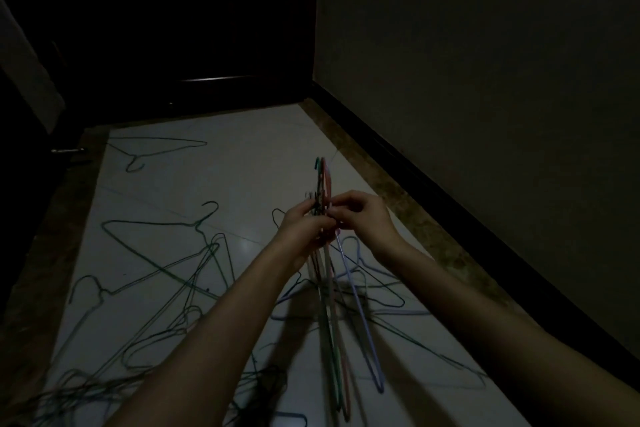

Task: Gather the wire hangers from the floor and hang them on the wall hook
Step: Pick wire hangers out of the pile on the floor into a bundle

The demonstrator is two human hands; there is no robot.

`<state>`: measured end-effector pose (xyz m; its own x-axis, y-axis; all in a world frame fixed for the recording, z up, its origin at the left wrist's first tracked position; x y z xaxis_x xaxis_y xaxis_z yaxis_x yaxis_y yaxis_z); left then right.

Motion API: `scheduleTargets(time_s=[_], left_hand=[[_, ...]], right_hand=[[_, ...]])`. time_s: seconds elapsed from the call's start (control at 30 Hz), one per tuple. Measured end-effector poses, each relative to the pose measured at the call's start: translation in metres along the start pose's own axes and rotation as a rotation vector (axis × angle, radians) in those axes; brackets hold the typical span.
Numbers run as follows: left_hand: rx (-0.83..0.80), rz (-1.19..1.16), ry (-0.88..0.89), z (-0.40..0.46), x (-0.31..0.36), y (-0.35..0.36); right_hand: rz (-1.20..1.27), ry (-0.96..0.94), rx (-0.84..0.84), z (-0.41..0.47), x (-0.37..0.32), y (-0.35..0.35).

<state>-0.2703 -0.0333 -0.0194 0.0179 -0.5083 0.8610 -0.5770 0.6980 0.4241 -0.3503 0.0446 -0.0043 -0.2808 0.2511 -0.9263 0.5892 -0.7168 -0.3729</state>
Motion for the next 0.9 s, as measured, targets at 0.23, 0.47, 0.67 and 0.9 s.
scheduleTargets(time_s=[0.23, 0.47, 0.67, 0.9], left_hand=[[0.067, -0.082, 0.032, 0.005, -0.008, -0.009], [0.057, -0.102, -0.042, 0.015, -0.017, -0.013], [0.097, -0.103, -0.100, 0.025, -0.034, -0.020], [0.124, -0.076, -0.101, 0.038, -0.037, -0.023]], right_hand=[[-0.148, 0.010, -0.005, 0.008, 0.022, -0.013], [-0.353, 0.175, 0.015, -0.012, 0.111, -0.035], [-0.460, 0.283, -0.023, -0.015, 0.173, -0.042], [-0.561, 0.289, -0.055, 0.001, 0.213, -0.041]])
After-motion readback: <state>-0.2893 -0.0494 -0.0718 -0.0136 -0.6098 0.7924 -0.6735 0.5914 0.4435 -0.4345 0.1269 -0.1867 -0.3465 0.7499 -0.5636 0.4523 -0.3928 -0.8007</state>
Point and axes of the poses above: each hand's wrist, its own z-axis towards the middle knuckle, its own y-axis out of the palm, x = y × z, the point moved 6 cm from there along z, towards the middle knuckle, and after that the axes turned 12 degrees about -z, right-handed, at the moved point
